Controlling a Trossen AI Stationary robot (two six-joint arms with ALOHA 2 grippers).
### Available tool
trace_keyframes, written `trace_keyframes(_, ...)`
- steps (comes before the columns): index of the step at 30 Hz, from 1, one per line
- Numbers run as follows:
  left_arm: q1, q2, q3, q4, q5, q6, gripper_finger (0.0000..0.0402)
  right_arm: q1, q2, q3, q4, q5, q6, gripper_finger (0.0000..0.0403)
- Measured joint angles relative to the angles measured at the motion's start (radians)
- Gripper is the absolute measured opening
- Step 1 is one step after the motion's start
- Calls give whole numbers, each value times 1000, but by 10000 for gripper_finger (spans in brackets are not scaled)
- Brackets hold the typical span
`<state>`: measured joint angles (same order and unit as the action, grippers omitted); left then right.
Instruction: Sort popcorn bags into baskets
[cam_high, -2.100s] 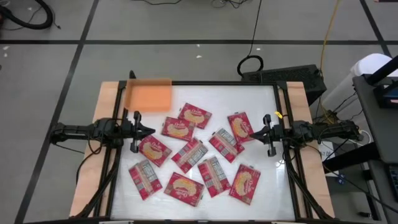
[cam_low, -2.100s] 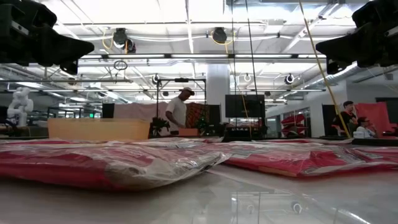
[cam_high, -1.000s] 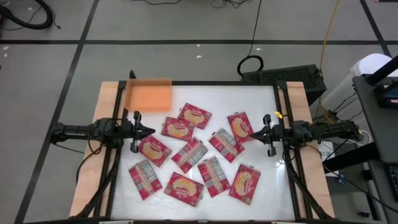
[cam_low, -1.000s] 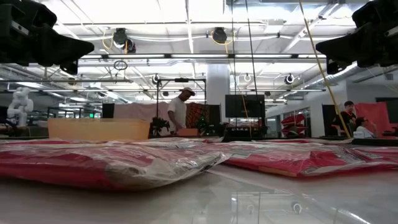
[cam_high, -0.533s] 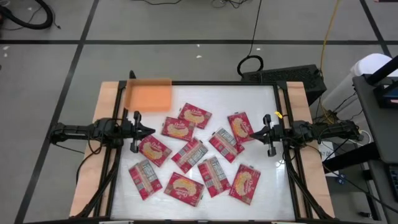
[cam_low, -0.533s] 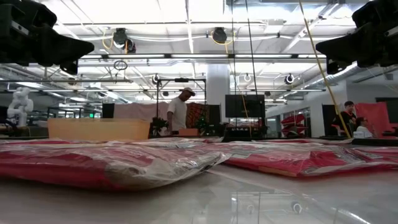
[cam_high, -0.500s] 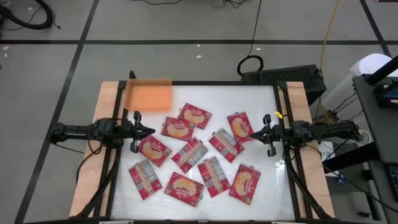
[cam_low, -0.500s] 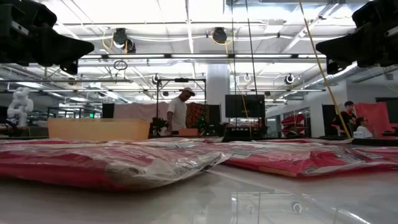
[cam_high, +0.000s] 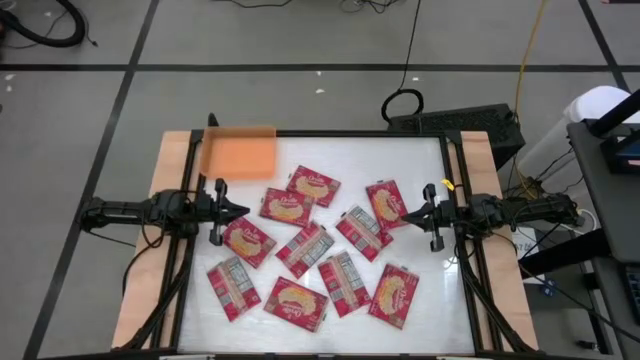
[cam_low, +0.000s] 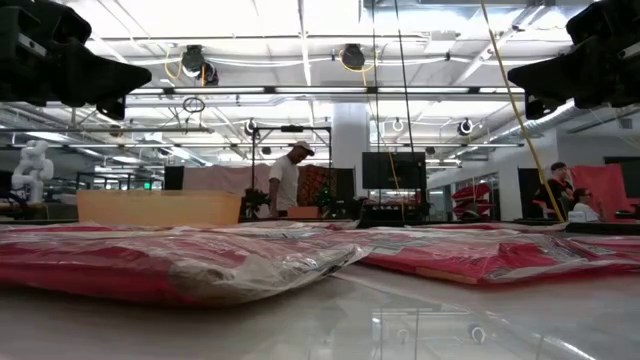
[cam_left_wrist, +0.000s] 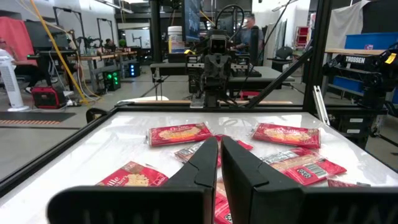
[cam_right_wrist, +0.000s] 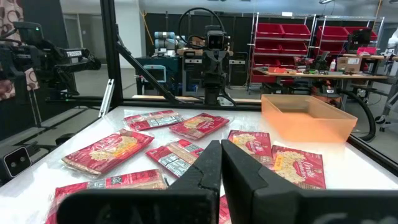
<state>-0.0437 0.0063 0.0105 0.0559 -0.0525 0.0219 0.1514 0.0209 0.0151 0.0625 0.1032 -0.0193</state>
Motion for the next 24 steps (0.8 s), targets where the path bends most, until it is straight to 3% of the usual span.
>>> trace_keyframes(14, 0, 0, 0, 0, 0, 0, 26, 0, 0, 0, 0, 0, 0, 6)
trace_keyframes(19, 1, 0, 0, 23, -9, 116, 26, 0, 0, 0, 0, 0, 0, 6)
trace_keyframes(24, 1, 0, 0, 25, -9, 112, 26, 0, 0, 0, 0, 0, 0, 6)
